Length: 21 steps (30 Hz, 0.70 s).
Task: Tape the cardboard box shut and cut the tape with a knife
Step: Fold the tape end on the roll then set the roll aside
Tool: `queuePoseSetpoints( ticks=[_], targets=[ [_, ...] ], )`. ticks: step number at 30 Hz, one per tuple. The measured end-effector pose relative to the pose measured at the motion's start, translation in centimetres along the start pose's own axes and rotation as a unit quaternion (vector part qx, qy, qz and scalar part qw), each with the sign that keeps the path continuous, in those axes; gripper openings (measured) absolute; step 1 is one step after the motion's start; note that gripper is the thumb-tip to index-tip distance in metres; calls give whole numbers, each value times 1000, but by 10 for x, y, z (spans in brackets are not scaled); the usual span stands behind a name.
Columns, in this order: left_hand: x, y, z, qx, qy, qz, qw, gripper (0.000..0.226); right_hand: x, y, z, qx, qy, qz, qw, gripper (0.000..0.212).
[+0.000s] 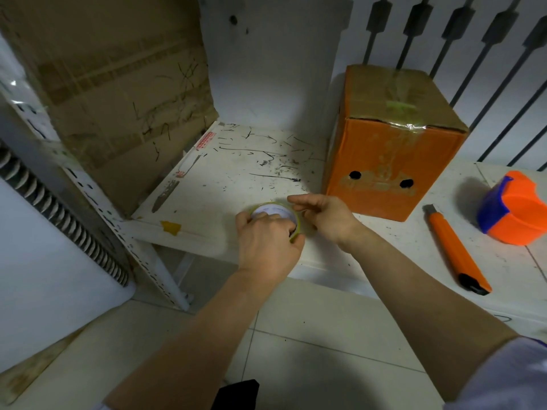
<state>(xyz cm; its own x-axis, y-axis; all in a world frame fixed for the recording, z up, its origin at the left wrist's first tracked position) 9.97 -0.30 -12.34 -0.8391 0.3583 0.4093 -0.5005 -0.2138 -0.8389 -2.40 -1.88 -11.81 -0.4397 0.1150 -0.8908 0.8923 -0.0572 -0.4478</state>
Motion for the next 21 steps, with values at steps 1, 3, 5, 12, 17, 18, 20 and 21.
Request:
queuePoseSetpoints(
  ticks=[1, 3, 5, 12, 17, 18, 20, 21],
  targets=[
    [0, 0, 0, 3, 3, 1, 1000, 39, -1, 0, 0, 1, -3, 6, 1000, 45],
    [-1, -1, -1, 10, 8, 8, 1000, 39, -1, 1, -1, 8, -6, 11, 1000, 40],
    [-2, -2, -2, 17, 9, 11, 1000, 37, -2, -1, -3, 20, -9, 11, 1000, 37],
    [-1, -7, -5, 35, -2, 15, 999, 23, -6, -9, -11, 28, -22, 21, 999, 22],
    [7, -15, -11, 39, 2, -4, 999, 22, -10, -18, -18, 51, -30, -3, 998, 9],
    [8, -17, -12, 39, -1, -9, 999, 22, -11, -20, -20, 52, -35, -13, 998, 6],
    [11, -22, -14, 39, -7, -18, 999, 22, -14, -22, -26, 54, -52, -36, 997, 9],
    [13, -24, -15, 36, -8, -22, 999, 22, -16, -24, -29, 56, -62, -45, 996, 10]
  ],
)
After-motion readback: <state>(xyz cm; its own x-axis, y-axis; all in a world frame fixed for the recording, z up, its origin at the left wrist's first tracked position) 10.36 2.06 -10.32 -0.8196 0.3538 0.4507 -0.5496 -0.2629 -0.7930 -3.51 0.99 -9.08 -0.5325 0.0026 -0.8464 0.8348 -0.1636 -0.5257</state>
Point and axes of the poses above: each hand's wrist, its own z-axis towards the middle knuckle, its own y-axis out of the palm, x = y × z, the point moved 3 cm from there along z, towards the middle knuckle, and after that the axes turned 5 degrees about -y, right-handed, at the moved point
